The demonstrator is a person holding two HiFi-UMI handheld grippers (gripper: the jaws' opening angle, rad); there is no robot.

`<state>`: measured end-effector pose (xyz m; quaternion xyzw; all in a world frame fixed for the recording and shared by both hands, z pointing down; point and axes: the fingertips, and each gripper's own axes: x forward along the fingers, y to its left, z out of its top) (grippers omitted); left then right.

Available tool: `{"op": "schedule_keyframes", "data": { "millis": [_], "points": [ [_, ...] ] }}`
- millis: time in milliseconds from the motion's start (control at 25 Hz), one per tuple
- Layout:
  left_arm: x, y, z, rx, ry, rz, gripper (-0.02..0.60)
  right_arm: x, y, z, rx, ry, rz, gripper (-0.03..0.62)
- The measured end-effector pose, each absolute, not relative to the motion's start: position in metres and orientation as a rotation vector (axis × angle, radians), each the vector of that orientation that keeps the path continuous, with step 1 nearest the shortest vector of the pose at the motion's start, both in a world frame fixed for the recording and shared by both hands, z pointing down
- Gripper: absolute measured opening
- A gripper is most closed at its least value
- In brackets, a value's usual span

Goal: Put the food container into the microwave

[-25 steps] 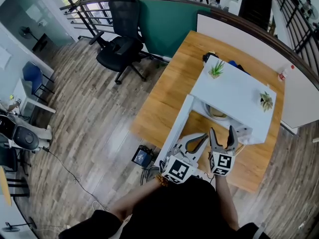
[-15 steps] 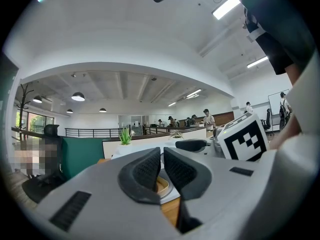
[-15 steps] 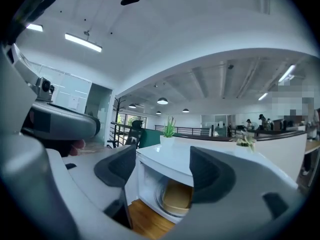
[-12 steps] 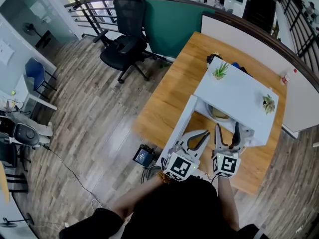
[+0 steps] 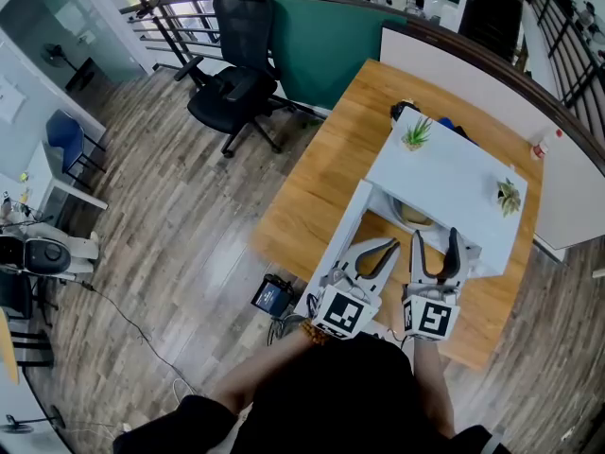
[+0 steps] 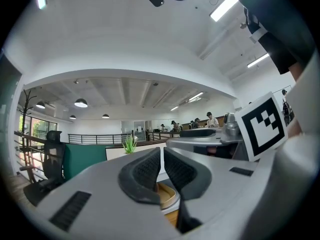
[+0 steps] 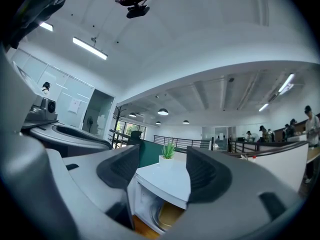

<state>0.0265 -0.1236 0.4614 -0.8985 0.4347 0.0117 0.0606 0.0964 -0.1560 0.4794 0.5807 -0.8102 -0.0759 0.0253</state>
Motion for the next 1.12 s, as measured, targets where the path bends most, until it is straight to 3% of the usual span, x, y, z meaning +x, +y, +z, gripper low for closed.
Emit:
{"op": "schedule_keyframes", "data": {
  "millis": [280, 1120],
  "points": [
    [0.025, -0.125, 0.451, -2.650, 1.336, 0.073, 0.038, 0.095, -0.149, 0.472, 1.809, -2.506, -0.267, 0.216],
    [0.028, -0.119, 0.455, -2.656, 1.361, 0.120, 0.038, 0.084, -0.131, 0.470, 1.870, -2.454, -0.329, 0.072]
  ]
}}
